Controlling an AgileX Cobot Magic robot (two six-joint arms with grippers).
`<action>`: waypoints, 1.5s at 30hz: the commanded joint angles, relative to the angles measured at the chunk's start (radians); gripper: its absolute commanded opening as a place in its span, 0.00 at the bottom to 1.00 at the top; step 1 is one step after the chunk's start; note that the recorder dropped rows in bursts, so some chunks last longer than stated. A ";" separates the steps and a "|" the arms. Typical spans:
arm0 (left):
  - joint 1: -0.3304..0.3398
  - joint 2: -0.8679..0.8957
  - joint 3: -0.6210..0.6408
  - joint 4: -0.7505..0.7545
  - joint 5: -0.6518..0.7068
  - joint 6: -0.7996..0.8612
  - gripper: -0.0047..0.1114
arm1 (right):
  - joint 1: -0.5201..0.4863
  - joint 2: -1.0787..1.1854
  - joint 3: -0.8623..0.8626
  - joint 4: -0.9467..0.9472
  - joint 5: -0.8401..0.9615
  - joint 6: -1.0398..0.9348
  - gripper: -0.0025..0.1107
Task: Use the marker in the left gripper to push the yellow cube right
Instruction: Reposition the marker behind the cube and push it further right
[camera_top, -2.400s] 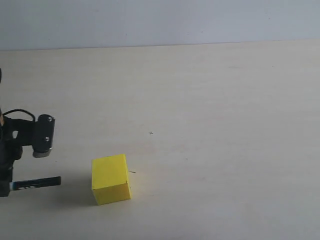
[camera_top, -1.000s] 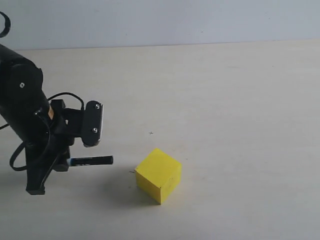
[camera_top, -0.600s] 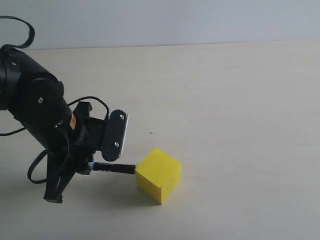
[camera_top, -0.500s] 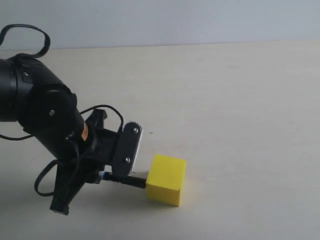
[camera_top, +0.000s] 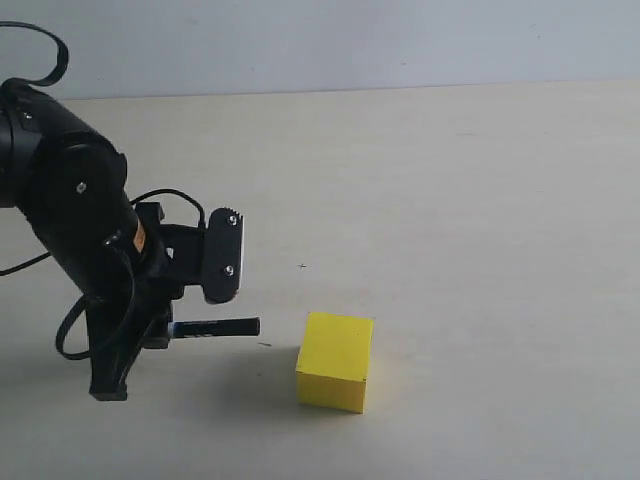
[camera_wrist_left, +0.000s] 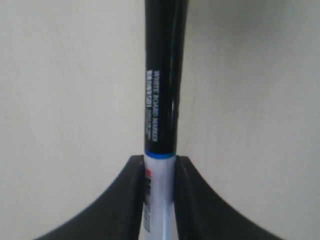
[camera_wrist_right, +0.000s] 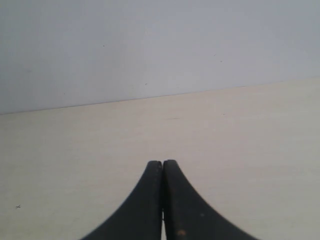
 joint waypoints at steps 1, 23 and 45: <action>0.001 0.038 -0.088 -0.089 0.122 -0.010 0.04 | -0.003 -0.006 0.005 -0.004 -0.005 -0.003 0.02; -0.107 0.111 -0.229 -0.112 0.181 0.026 0.04 | -0.003 -0.006 0.005 0.001 -0.005 -0.003 0.02; -0.056 0.138 -0.192 -0.156 0.291 -0.174 0.04 | -0.003 -0.006 0.005 -0.004 -0.005 -0.003 0.02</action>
